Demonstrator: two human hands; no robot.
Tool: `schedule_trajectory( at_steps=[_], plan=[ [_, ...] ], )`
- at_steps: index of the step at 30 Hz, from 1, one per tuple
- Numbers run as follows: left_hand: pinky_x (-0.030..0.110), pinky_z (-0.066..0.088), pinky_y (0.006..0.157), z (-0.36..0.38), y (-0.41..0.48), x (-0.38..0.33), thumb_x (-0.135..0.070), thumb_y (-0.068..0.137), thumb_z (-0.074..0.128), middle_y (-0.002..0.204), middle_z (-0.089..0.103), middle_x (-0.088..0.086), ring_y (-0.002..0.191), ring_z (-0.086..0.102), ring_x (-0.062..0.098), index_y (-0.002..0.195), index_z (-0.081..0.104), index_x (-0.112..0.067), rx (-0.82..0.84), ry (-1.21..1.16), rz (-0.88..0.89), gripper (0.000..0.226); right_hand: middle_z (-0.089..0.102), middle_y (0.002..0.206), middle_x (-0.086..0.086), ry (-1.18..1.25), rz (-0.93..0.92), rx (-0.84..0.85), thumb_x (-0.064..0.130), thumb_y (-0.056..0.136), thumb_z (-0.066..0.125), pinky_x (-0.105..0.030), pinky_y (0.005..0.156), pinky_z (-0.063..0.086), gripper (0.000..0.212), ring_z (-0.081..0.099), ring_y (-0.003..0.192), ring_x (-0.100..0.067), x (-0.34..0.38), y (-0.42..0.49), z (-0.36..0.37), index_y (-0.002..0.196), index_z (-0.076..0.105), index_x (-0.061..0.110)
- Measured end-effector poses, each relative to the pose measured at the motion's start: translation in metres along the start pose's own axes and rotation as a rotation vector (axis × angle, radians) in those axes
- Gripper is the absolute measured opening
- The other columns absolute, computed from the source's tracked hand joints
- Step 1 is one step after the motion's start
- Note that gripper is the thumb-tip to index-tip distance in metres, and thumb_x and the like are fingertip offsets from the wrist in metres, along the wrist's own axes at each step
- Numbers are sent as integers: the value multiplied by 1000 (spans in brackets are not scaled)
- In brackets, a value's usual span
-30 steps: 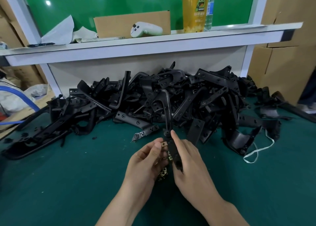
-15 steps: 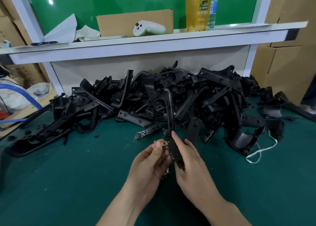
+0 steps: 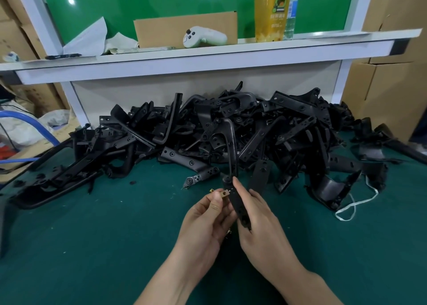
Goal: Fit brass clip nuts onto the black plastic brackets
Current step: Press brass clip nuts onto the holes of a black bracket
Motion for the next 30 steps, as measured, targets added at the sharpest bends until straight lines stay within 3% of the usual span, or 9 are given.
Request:
schedule_trajectory(
  at_steps=[4, 10, 16, 21, 25, 30],
  plan=[
    [22, 59, 65, -1, 0, 1, -22, 83, 65, 81, 73, 5, 69, 70, 9, 81, 82, -15, -1, 9, 5, 19, 19, 120, 67, -7, -10, -5, -11, 86, 57, 3, 107, 2, 93, 7, 121, 39, -1, 0, 1, 156, 17, 36],
    [23, 59, 66, -2, 1, 0, -24, 83, 65, 82, 74, 6, 71, 70, 10, 84, 83, -15, 4, 41, -6, 20, 16, 117, 69, -9, 22, 25, -6, 90, 55, 6, 104, 1, 97, -1, 121, 39, -3, 0, 2, 149, 7, 54],
    [25, 59, 67, -4, 3, -2, -24, 83, 65, 85, 72, 9, 74, 70, 14, 87, 82, -11, 22, 48, -32, 21, 16, 119, 68, -12, 28, 59, -4, 89, 54, 4, 106, 6, 109, 5, 127, 31, -1, -1, 1, 140, -3, 73],
    [25, 59, 67, -5, 4, 0, -25, 86, 63, 89, 67, 15, 75, 65, 18, 100, 71, 0, 30, 69, -47, 29, 20, 120, 67, -8, -1, 46, -8, 85, 55, 1, 109, 5, 103, 8, 123, 37, 1, -1, 1, 152, 9, 55],
    [23, 53, 58, -3, 5, 1, -26, 88, 61, 75, 60, 11, 62, 57, 14, 97, 66, 0, 60, 81, -42, 28, 25, 115, 63, -32, 15, 63, -4, 92, 54, 4, 106, 5, 106, -3, 124, 36, 1, -2, 2, 135, 1, 76],
    [24, 49, 54, -7, 6, 3, -29, 90, 58, 70, 55, 8, 60, 52, 13, 98, 62, 0, 86, 107, -41, 30, 33, 112, 49, -32, -13, 58, -7, 89, 57, 2, 108, 7, 96, 4, 119, 39, 3, -2, 0, 145, 10, 56]
  ],
)
Point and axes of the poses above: each hand's wrist, its own y-axis towards the middle knuckle, its own z-axis out of the palm, x = y × z, the point moved 4 cm from there along y, towards the middle knuckle
